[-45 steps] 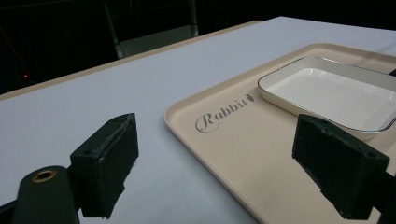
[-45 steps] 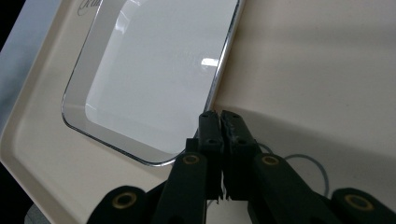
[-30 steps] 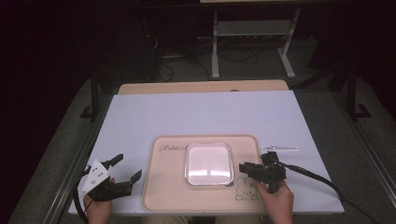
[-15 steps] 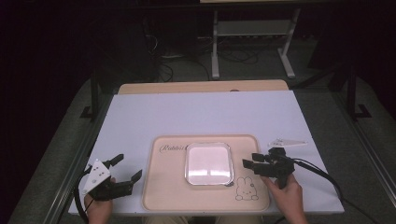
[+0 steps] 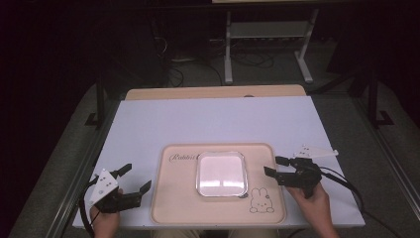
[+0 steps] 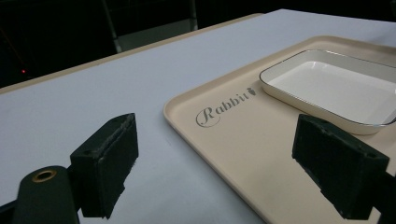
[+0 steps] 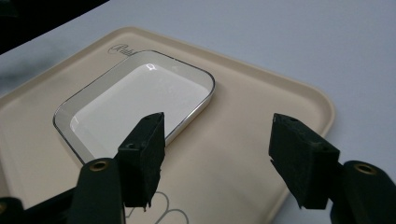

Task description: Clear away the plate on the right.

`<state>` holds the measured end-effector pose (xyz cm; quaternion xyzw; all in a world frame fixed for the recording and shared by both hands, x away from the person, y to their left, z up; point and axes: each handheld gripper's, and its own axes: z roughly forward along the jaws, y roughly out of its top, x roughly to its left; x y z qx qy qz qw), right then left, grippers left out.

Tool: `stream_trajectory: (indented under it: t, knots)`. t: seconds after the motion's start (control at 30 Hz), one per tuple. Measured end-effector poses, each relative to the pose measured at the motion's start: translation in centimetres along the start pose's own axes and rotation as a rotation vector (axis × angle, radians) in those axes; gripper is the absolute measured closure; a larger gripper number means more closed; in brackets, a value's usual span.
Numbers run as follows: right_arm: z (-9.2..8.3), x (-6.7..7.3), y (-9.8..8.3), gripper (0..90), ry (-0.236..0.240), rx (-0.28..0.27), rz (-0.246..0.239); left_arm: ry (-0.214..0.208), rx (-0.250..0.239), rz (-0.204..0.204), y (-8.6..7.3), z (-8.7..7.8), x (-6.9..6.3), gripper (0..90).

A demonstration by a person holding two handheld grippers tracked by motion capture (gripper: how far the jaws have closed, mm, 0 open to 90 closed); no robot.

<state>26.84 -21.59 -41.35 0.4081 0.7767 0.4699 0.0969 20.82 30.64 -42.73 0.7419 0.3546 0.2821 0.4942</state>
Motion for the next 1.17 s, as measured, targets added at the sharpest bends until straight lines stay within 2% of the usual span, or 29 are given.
stream_trajectory:
  t: [0.07, 0.17, 0.4, 0.73, 0.87, 1.0, 1.17]
  knots:
    - [-0.5, 0.0, -0.1, 31.5, -0.019, -0.012, -0.03, -0.001, 0.003, 0.001, 0.0, 0.0, 0.0, 13.9]
    - [-1.4, -0.2, -0.1, 29.6, -0.029, -0.039, -0.051, 0.0, 0.005, 0.0, 0.0, 0.1, 0.0, 13.9]
    - [-2.9, -1.1, -0.7, 26.9, -0.068, -0.101, -0.071, -0.001, 0.012, 0.002, 0.0, 0.1, 0.0, 14.0]
    - [-3.9, -1.4, -1.1, 23.7, -0.117, -0.173, -0.104, -0.011, 0.055, -0.024, -0.1, 0.6, 0.1, 14.0]
    - [-4.2, -1.4, -1.4, 22.2, -0.136, -0.173, -0.112, -0.012, 0.08, -0.045, -0.1, 0.8, 0.2, 13.9]
    - [-4.7, -1.2, -1.6, 22.3, -0.149, -0.192, -0.126, -0.021, 0.079, -0.062, -0.1, 0.8, 0.4, 13.9]
    - [-4.9, -1.0, -1.7, 22.1, -0.147, -0.188, -0.138, -0.023, 0.079, -0.077, -0.1, 0.8, 0.5, 13.9]
